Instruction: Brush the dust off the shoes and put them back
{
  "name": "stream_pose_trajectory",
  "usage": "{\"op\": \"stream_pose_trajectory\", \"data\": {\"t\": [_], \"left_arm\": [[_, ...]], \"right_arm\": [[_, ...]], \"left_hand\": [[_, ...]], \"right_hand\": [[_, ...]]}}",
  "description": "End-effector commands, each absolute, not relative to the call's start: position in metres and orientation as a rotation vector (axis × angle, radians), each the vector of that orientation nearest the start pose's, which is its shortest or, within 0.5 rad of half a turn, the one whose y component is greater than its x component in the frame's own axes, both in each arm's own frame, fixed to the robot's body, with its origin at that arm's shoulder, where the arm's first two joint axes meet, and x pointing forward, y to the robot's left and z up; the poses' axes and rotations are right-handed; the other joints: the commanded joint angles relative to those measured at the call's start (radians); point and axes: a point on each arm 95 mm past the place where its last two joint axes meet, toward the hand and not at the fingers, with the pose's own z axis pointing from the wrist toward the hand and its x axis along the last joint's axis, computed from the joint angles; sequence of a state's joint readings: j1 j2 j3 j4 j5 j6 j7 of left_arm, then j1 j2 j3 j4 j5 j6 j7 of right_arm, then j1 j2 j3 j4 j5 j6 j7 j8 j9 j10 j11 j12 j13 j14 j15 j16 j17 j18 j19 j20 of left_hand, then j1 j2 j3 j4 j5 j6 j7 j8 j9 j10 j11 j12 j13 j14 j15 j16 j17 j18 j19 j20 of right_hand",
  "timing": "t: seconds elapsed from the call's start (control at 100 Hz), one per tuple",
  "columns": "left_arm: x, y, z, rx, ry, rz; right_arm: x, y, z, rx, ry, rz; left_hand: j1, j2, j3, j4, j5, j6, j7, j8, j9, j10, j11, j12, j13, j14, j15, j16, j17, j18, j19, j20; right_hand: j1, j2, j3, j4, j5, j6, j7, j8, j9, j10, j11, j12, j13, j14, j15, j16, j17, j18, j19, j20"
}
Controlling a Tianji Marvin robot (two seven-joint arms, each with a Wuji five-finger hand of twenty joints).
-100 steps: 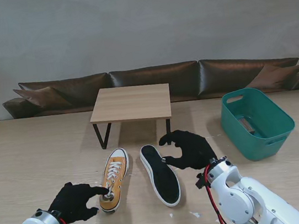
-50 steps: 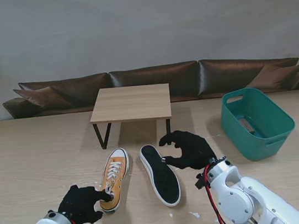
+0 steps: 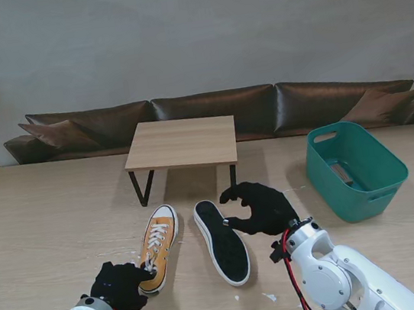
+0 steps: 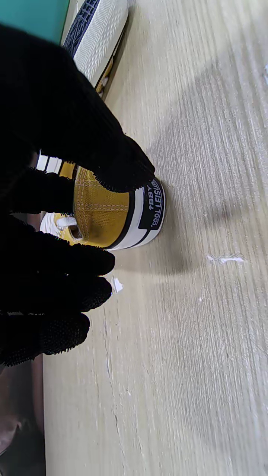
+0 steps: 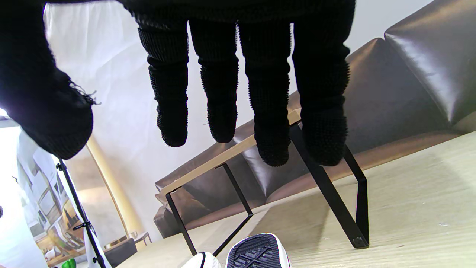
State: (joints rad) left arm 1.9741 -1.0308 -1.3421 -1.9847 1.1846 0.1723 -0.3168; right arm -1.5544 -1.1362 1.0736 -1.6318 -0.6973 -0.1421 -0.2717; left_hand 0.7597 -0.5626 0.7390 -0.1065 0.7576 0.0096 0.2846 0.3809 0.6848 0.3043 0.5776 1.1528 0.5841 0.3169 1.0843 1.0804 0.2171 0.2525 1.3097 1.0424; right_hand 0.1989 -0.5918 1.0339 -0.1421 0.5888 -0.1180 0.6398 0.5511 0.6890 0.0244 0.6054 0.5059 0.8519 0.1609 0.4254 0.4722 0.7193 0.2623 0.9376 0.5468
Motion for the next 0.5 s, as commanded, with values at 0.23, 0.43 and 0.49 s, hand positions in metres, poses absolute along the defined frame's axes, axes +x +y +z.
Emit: {"op": "stream_pose_trajectory", "data": {"t": [0.23, 0.43, 0.49], "left_arm": [[0.287, 0.006, -0.359, -1.386, 1.715, -1.033], [0.287, 0.001, -0.373, -1.409, 1.697, -1.016], [0.288, 0.000, -0.376, -1.403, 1.695, -1.007]], "right_arm": [[0.377, 0.071, -0.308, -1.710, -1.653, -2.659], [0.377, 0.071, -0.309, -1.718, -1.649, -2.648], [0.377, 0.071, -0.309, -1.720, -1.649, -2.646]], "left_hand": [[0.163, -0.091, -0.124, -0.049, 0.072, 0.017, 0.453, 0.353, 0.065, -0.019, 0.090, 0.049, 0.098, -0.028, 0.090, -0.027, 0.082, 0.025, 0.098, -0.004], [0.134, -0.124, -0.090, -0.061, 0.051, 0.057, 0.768, 0.465, 0.079, -0.026, 0.118, 0.060, 0.116, -0.033, 0.116, -0.033, 0.105, 0.023, 0.117, -0.001], [0.106, -0.151, -0.044, -0.073, 0.050, 0.087, 0.885, 0.508, 0.097, -0.039, 0.141, 0.068, 0.138, -0.044, 0.137, -0.039, 0.130, 0.021, 0.132, -0.003]], "right_hand": [[0.011, 0.032, -0.015, 0.027, -0.006, 0.033, -0.015, 0.017, 0.006, 0.018, -0.009, 0.009, 0.017, 0.008, 0.003, 0.010, -0.383, 0.023, -0.023, 0.025], [0.010, 0.036, -0.015, 0.027, -0.015, 0.059, -0.013, 0.014, 0.005, 0.023, -0.007, 0.009, 0.017, 0.007, 0.004, 0.010, -0.384, 0.024, -0.023, 0.025], [0.010, 0.037, -0.015, 0.027, -0.020, 0.070, -0.012, 0.013, 0.004, 0.025, -0.007, 0.009, 0.019, 0.007, 0.005, 0.010, -0.383, 0.024, -0.022, 0.025]]}}
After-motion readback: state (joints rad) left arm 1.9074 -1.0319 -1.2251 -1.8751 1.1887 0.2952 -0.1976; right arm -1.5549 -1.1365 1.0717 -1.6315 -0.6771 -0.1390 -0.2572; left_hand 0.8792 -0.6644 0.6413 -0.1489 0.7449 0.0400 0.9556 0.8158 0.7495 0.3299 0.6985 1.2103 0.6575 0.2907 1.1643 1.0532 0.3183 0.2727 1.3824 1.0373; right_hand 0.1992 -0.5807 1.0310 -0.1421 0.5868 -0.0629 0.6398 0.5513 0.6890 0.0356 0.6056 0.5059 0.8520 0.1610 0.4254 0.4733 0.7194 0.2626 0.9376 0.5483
